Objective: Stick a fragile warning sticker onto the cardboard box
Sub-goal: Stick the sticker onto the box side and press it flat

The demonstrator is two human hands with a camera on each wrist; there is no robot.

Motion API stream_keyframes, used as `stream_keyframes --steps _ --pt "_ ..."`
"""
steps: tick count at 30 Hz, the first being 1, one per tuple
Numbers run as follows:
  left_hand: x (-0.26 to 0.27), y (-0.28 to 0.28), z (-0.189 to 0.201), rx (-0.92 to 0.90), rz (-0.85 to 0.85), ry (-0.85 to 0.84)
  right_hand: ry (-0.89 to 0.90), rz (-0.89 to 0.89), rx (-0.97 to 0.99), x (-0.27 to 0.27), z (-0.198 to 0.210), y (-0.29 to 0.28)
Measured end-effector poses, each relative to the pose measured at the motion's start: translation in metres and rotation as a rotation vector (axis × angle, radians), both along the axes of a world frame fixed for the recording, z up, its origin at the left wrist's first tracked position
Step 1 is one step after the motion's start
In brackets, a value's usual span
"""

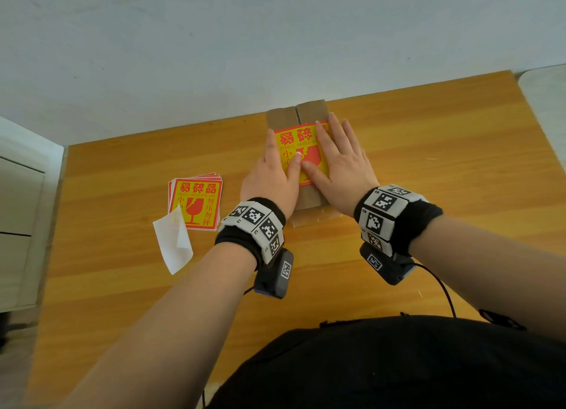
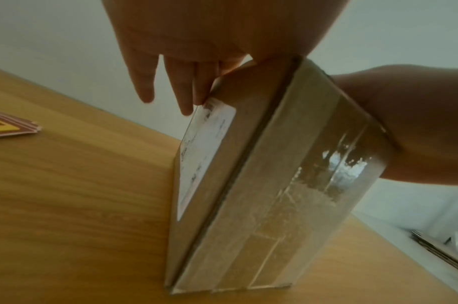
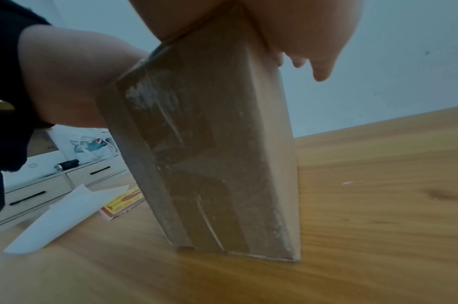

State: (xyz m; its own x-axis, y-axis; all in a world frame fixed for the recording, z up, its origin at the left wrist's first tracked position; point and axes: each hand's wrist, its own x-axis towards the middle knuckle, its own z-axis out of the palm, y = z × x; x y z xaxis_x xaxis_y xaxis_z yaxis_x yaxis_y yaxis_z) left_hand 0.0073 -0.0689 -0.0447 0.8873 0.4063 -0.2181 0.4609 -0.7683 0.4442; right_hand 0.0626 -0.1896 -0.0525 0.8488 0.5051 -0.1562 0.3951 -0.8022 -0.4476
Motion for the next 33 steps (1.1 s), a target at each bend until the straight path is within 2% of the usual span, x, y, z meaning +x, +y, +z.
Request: stream_keyframes --steps 6,9,14,18,22,25,27,33 --pt "-0.002 0.004 0.002 -0.091 -0.015 -0.028 0.077 -0.050 0.199 0.003 -0.003 0.000" --pt "-0.008 0.012 0.001 -0.128 -0.072 -0.057 0.079 -0.050 0.217 0.006 -0.002 -0.005" --pt "-0.011 0.024 -0.007 -0.064 -0.175 -0.074 0.081 -0.013 0.217 0.010 0.000 -0.010" --pt "-0.011 0.031 -0.008 0.106 -0.239 -0.042 0.046 0.012 0.147 0.011 -0.001 -0.012" --pt "-0.002 0.029 -0.001 0.177 -0.152 -0.162 -0.094 0.109 0.054 0.010 0.006 -0.007" --pt "0.006 0.019 0.002 0.230 -0.300 -0.114 -0.175 0.226 -0.013 0.007 0.006 -0.004" --pt "0.008 0.015 -0.003 0.267 -0.344 -0.056 -0.166 0.251 -0.056 0.007 0.004 -0.004" --pt "0.007 0.014 -0.012 0.269 -0.310 0.013 -0.122 0.234 -0.114 0.009 0.000 -0.008"
